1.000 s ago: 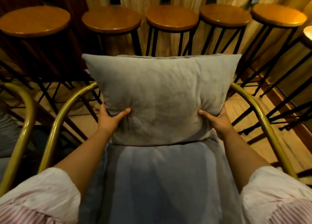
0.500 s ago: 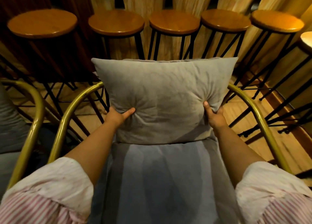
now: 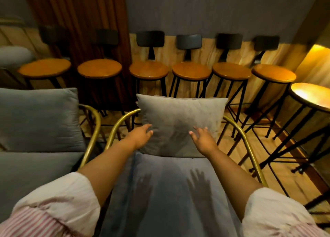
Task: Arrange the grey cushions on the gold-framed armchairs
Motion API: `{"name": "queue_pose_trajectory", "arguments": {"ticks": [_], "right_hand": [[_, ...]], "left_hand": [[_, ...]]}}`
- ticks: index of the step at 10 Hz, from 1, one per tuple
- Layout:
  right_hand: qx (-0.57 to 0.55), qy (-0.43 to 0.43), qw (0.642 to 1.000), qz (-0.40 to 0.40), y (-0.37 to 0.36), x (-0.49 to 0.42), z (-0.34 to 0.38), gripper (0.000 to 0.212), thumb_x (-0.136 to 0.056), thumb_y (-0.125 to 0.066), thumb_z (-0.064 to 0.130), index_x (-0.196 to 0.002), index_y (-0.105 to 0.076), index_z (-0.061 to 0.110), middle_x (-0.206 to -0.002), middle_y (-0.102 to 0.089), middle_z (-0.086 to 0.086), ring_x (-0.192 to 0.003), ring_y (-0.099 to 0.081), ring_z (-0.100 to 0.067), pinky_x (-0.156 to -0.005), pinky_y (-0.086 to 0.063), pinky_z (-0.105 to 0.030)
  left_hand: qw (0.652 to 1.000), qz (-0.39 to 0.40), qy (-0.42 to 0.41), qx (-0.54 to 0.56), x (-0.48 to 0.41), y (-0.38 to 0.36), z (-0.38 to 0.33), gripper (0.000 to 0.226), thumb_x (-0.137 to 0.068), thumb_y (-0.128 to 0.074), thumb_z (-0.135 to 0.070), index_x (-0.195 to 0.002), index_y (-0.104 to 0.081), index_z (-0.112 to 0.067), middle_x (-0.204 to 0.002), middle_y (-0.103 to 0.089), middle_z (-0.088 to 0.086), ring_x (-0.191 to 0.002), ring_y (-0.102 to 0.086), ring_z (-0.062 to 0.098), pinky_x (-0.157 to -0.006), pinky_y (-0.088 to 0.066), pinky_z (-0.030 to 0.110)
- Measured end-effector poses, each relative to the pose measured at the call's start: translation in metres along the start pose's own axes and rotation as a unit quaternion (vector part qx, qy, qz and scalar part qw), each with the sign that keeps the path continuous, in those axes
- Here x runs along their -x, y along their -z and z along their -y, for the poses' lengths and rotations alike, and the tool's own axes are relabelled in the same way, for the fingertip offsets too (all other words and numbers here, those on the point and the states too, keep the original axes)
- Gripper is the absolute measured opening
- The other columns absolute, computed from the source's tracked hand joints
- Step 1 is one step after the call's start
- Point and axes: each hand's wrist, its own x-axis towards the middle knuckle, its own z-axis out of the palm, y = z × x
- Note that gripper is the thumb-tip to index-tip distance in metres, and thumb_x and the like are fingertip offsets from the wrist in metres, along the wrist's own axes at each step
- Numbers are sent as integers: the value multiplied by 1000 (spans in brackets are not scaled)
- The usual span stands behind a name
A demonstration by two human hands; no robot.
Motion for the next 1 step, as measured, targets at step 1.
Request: {"name": "queue_pose_trajectory", "arguments": {"ticks": [1], "right_hand": [[17,73,997,4,17,33,52,53,-98,-38,41,-145,-34,17,-157,-27,-10,-148,-9,-29,-116,-17,-54]], "left_hand": [[997,-41,-10,-57,63,35,-13,49,-100,-33,-33,-147,-30,-18,-149,-42,13,-137,-38,32,-107,-36,42]]}}
